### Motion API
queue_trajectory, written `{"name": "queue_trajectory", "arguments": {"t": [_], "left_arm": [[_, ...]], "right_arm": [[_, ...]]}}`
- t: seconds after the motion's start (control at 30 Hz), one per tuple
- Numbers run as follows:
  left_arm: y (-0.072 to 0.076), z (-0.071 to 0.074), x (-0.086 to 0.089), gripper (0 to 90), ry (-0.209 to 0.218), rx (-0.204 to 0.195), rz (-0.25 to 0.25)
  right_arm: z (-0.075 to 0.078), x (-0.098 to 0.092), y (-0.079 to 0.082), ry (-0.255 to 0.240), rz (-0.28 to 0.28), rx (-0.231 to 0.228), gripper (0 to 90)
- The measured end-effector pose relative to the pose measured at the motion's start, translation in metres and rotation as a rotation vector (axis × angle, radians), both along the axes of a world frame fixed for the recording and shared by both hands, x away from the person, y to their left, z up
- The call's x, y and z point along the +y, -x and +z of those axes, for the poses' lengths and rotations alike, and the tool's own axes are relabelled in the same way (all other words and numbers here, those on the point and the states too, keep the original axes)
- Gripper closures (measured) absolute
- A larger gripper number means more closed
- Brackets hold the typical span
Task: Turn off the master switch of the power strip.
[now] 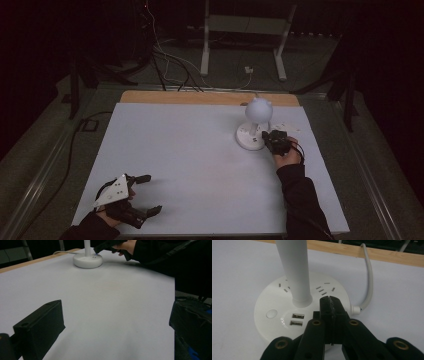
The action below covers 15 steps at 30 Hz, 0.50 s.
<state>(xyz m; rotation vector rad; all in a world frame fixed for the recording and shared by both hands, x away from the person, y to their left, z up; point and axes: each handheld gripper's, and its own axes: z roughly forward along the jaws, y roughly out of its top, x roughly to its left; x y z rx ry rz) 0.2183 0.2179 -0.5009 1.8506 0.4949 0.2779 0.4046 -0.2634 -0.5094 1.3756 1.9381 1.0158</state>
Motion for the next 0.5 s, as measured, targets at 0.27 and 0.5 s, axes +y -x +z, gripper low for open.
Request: {"name": "queue_trajectory", "arguments": {"t": [0.27,0.5], "left_arm": [[0.0001,0.0000,-0.0001,0.3,0.002,-0.001,-0.001],[0.0001,0.0001,-0.0002,0.3,0.000,-0.001,-0.002]], "right_arm": [[-0.0020,0.0006,-0.0002,0.019,0.005,-0.009,90.0],[-0.0027,0.0022,-0.0003,0.042,0.008,-0.021,90.0]]}}
